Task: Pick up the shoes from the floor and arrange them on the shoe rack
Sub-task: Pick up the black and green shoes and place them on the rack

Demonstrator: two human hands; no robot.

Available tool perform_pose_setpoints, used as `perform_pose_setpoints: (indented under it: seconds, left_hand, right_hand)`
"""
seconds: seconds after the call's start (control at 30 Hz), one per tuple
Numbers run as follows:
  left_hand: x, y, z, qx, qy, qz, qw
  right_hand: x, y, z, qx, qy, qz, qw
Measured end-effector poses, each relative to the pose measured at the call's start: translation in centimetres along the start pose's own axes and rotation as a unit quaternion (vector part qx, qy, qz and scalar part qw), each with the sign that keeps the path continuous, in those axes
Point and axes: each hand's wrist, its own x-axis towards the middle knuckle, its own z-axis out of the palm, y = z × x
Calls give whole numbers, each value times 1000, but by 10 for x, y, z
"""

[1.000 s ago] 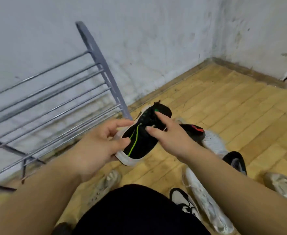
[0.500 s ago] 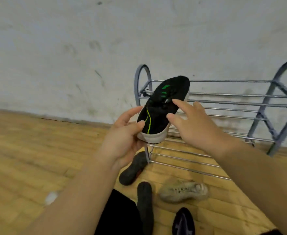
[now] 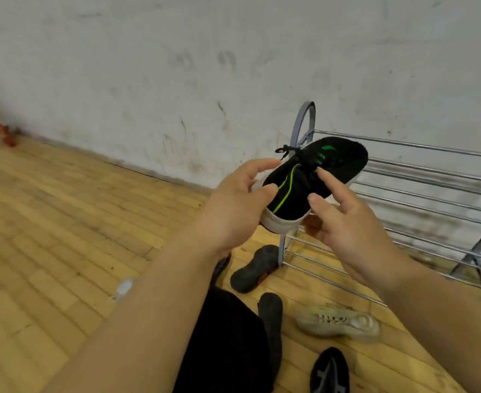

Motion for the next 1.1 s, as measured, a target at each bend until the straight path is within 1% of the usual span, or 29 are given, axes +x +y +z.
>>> perform_pose_setpoints:
  seconds: [0.07, 0.17, 0.23, 0.33, 0.4, 0.47, 0.53, 0.6, 0.67, 0.77, 0.8, 0.87, 0.9, 0.93, 1.0, 1.03, 1.1]
  left_hand:
    - [-8, -4, -27, -18, 24, 14, 999]
    - [-33, -33, -76, -77, 67, -7, 995]
    - [-55, -61, -111, -126, 115, -30, 985]
    - [-94, -108, -156, -196, 194, -74, 959]
    - [-122, -142, -175, -213, 232, -111, 943]
    - [-151, -182, -184, -209, 259, -162, 929]
    - [-180, -223, -183, -187, 266, -221, 919]
    - [-209, -260, -172, -172, 254, -282, 909]
    - [-230, -285, -158, -205, 239, -334, 888]
    - [-245, -319, -156, -219, 244, -387, 862]
    - [-249, -332, -158, -185, 253, -408, 857]
    - [-264, -360, -164, -35, 256, -460, 849]
    - [-273, -373, -167, 41, 235, -475, 847]
    - [-282, -385, -169, 98, 198, -483, 847]
    - [-296, -408, -176, 209, 89, -481, 847]
    - [-301, -419, -180, 276, 25, -469, 839]
    - [-309, -437, -185, 407, -100, -427, 801]
  right_hand:
    - [2, -13, 24, -35, -24, -24, 999]
    - [7, -27, 77, -125, -78, -44, 988]
    - [11, -27, 123, -186, -134, -54, 972]
    - [17, -11, 195, -231, -234, -48, 943]
    - [12, 14, 236, -228, -287, -10, 930]
    - [-5, 62, 265, -202, -308, 55, 928]
    - [-32, 123, 280, -177, -312, 139, 923]
    - [-55, 173, 285, -177, -324, 218, 903]
    - [-66, 200, 284, -200, -347, 254, 881]
    - [-56, 212, 277, -214, -353, 266, 871]
    - [-52, 215, 276, -225, -350, 261, 871]
    - [-47, 216, 275, -243, -354, 251, 868]
    - [-47, 216, 277, -255, -356, 244, 865]
    - [-46, 217, 278, -266, -360, 241, 861]
    - [-46, 219, 283, -279, -377, 239, 850]
    - [-47, 220, 285, -286, -390, 238, 842]
    - [-49, 220, 290, -313, -416, 224, 824]
